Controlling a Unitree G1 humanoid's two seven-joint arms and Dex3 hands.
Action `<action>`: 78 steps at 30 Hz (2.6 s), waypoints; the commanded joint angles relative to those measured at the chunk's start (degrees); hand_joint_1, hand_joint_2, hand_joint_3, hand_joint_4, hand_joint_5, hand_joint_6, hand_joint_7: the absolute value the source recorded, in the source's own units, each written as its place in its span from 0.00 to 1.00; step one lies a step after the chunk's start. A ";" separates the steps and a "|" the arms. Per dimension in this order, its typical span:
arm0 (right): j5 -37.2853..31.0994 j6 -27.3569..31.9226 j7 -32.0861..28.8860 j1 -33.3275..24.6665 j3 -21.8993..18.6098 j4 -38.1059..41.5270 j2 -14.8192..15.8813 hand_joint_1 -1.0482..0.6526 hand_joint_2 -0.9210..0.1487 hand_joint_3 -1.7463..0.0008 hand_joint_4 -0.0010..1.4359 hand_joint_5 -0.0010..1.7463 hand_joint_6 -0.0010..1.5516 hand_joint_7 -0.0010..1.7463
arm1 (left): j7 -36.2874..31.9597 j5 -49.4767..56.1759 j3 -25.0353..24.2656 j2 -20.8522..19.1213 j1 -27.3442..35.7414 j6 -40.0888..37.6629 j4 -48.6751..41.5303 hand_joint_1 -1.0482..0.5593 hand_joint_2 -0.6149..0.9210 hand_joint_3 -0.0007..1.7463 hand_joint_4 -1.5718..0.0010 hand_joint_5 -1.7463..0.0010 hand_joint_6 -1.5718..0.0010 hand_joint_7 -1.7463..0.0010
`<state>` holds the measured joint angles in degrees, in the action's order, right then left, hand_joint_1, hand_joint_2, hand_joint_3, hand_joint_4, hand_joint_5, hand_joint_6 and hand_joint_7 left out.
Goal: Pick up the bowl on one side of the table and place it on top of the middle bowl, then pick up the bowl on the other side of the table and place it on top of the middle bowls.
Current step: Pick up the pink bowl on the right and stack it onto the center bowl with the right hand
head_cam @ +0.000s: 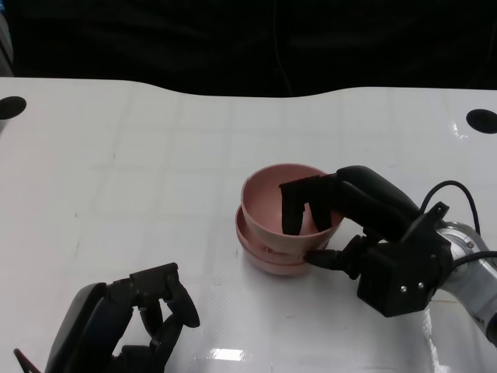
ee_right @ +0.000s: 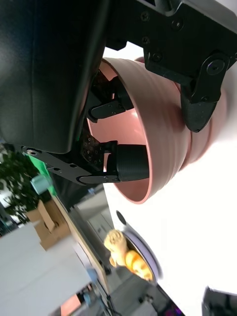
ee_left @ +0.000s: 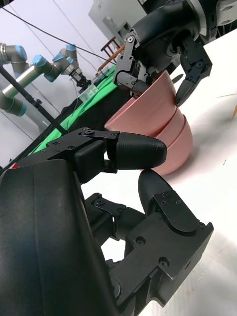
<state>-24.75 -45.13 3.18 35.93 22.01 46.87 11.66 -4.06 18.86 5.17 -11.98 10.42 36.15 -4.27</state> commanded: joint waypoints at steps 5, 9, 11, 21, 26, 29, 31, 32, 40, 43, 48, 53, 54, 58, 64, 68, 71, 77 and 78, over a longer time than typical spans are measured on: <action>0.44 -0.16 0.37 1.87 -1.05 0.48 -0.77 0.56 0.51 0.25 0.61 0.99 0.57 0.74 | 0.51 0.46 0.17 -0.58 0.79 -1.24 0.92 0.58 0.68 0.71 0.47 0.04 0.50 0.18; -1.88 2.04 -1.14 1.73 -0.74 -0.59 -0.31 0.57 0.48 0.38 0.56 0.86 0.55 0.48 | 0.65 0.23 0.36 -0.61 0.91 -1.24 1.16 0.58 0.69 0.71 0.47 0.04 0.51 0.18; -3.92 3.65 -1.72 1.51 -0.28 -2.00 0.59 0.53 0.39 0.54 0.44 0.57 0.47 0.25 | 0.67 0.07 0.42 -0.67 0.95 -1.12 1.23 0.59 0.68 0.71 0.47 0.04 0.50 0.18; -10.32 6.25 -6.43 0.41 0.50 -5.19 2.65 0.40 0.02 0.95 0.35 0.17 0.42 0.02 | 0.66 -0.08 0.28 -0.84 1.17 -0.83 1.26 0.59 0.68 0.71 0.47 0.04 0.50 0.18; -14.87 7.61 -11.26 -0.21 1.38 -6.51 4.43 0.38 0.01 0.97 0.35 0.17 0.43 0.01 | 0.72 -0.15 0.24 -0.91 1.32 -0.81 1.32 0.59 0.68 0.71 0.47 0.04 0.50 0.19; -17.80 8.45 -14.18 -1.16 1.82 -7.95 6.23 0.35 0.01 0.98 0.32 0.16 0.41 0.00 | 0.68 -0.02 0.19 -0.98 1.42 -0.75 1.46 0.60 0.68 0.71 0.47 0.04 0.50 0.19; -18.27 8.80 -14.54 -2.00 1.85 -9.13 7.01 0.35 0.01 0.99 0.32 0.15 0.40 0.00 | 0.54 0.30 0.13 -0.99 1.50 -0.91 1.68 0.60 0.68 0.71 0.47 0.04 0.50 0.19; -18.35 8.91 -14.60 -2.20 1.88 -9.46 7.18 0.35 0.01 0.99 0.32 0.15 0.40 0.00 | 0.54 0.33 0.13 -0.99 1.53 -0.97 1.74 0.59 0.68 0.71 0.47 0.04 0.50 0.19; -16.71 9.52 -10.25 -6.92 1.51 -16.30 9.82 0.33 0.00 0.95 0.28 0.14 0.35 0.00 | 0.55 0.32 0.08 -0.92 1.53 -0.94 1.62 0.59 0.68 0.71 0.48 0.04 0.50 0.19; -16.09 9.78 -8.83 -9.03 1.06 -19.50 10.54 0.31 0.00 0.94 0.26 0.13 0.32 0.00 | 0.66 0.15 0.07 -0.93 1.51 -0.89 1.60 0.59 0.69 0.71 0.48 0.04 0.50 0.19; -15.58 9.97 -8.22 -11.03 0.67 -22.02 11.06 0.29 0.00 0.93 0.22 0.11 0.29 0.00 | 0.59 0.32 0.05 -1.00 1.36 -0.71 1.42 0.59 0.69 0.71 0.48 0.04 0.50 0.20; -16.03 10.79 -7.63 -12.75 0.44 -24.79 11.81 0.27 0.00 0.91 0.19 0.11 0.27 0.00 | 0.62 0.38 0.06 -0.96 1.43 -0.95 1.61 0.59 0.69 0.71 0.48 0.04 0.50 0.19; -16.36 10.82 -7.88 -12.97 0.46 -25.11 11.98 0.27 0.00 0.91 0.19 0.11 0.27 0.00 | 0.45 0.62 0.03 -0.98 1.38 -0.81 1.52 0.59 0.69 0.71 0.48 0.04 0.50 0.19; -16.99 10.80 -8.43 -13.65 0.54 -25.51 12.39 0.27 0.00 0.91 0.19 0.11 0.27 0.00 | 0.50 0.56 -0.03 -0.93 1.33 -0.82 1.51 0.59 0.69 0.71 0.48 0.04 0.51 0.19; -17.35 11.66 -7.44 -14.58 0.70 -26.53 13.00 0.27 0.00 0.92 0.18 0.11 0.27 0.00 | 0.45 0.61 -0.07 -0.95 1.23 -0.64 1.34 0.59 0.69 0.71 0.48 0.03 0.51 0.19; -17.22 12.10 -6.83 -15.01 0.75 -26.97 13.22 0.27 0.00 0.92 0.17 0.11 0.27 0.00 | 0.30 0.70 -0.09 -0.98 1.11 -0.22 1.07 0.59 0.69 0.71 0.48 0.03 0.51 0.19; -17.80 12.58 -6.05 -15.47 1.12 -27.14 13.85 0.27 0.00 0.91 0.18 0.12 0.27 0.00 | 0.30 0.87 -0.16 -0.94 1.32 -0.66 1.44 0.59 0.69 0.71 0.48 0.04 0.51 0.19; -16.75 11.30 -7.34 -16.19 0.39 -27.19 13.65 0.27 0.00 0.92 0.18 0.12 0.27 0.00 | 0.72 0.10 -0.04 -0.94 1.23 -0.37 1.17 0.59 0.69 0.71 0.48 0.04 0.51 0.19; -16.25 10.28 -8.73 -16.42 0.01 -26.72 13.32 0.28 0.00 0.92 0.18 0.12 0.27 0.00 | 0.61 0.22 -0.05 -0.92 1.19 -0.32 1.11 0.59 0.69 0.71 0.48 0.03 0.51 0.19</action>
<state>-42.37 -33.65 -3.89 20.32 22.96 19.98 24.53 -3.70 19.71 5.59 -12.18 11.77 35.42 -3.23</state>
